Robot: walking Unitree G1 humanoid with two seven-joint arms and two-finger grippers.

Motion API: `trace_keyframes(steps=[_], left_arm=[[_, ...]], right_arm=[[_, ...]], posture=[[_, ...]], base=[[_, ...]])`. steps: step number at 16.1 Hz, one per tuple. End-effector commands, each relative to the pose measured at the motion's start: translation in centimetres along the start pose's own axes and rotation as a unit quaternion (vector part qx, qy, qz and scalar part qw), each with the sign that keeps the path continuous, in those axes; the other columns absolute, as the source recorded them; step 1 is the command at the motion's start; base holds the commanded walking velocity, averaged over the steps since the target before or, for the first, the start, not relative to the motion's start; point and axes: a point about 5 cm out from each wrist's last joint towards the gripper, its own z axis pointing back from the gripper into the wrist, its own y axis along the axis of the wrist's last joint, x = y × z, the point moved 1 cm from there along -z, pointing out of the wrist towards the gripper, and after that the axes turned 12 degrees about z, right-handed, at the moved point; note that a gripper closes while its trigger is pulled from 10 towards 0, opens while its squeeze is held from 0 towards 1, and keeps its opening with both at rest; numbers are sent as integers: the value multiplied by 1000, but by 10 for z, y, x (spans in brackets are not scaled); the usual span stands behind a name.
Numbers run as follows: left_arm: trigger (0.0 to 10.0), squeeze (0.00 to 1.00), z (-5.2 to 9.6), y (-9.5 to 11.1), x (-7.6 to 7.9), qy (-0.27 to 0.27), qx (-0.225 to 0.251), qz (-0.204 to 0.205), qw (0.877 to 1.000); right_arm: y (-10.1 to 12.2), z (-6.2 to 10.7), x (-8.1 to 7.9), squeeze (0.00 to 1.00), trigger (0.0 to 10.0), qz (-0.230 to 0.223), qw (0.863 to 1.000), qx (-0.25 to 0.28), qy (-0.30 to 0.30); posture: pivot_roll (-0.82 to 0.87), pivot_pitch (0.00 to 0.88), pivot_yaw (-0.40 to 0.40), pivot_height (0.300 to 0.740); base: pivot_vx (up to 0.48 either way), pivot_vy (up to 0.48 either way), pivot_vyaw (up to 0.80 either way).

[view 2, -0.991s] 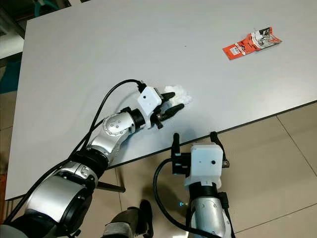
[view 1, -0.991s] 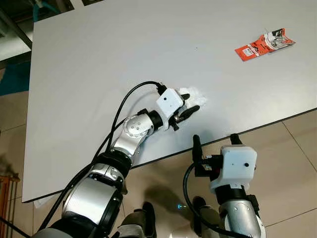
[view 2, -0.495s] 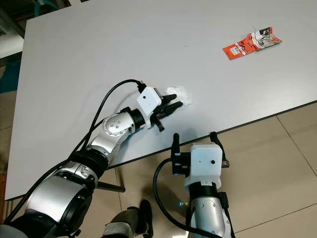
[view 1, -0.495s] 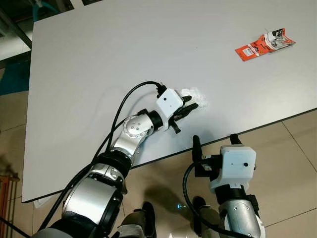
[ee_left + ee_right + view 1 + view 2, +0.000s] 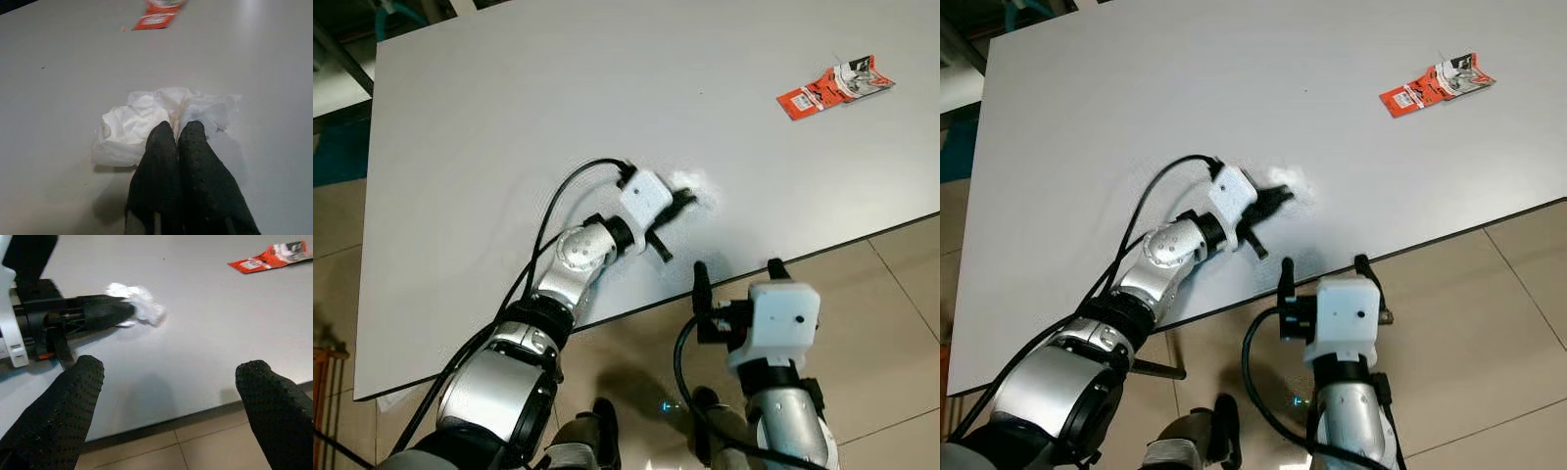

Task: Picking trash to rubbish bin

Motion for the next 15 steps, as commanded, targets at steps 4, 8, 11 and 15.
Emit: trace_keyframes(steps=[4,8,11,15], left_arm=[[0,0,8,2,-23,106,13,31,994],[0,0,12,19,-34,158,64,21,985],[0,0,21,9,-31,173,61,25,983],[0,0,37,-17,-19,190,26,53,980]], right_arm=[[-4,-8,10,0,10000,4,1000,0,-11],[-5,-23,16,0,10000,21,1000,15,-1],[-6,-31,21,0,10000,31,999,20,-4],[-12,-38,37,0,10000,54,998,16,-34]], posture=[[-16,236,108,740],[22,190,71,740],[42,167,53,740],[67,124,22,740]], base=[[0,0,0],[0,0,0],[0,0,0],[0,0,0]])
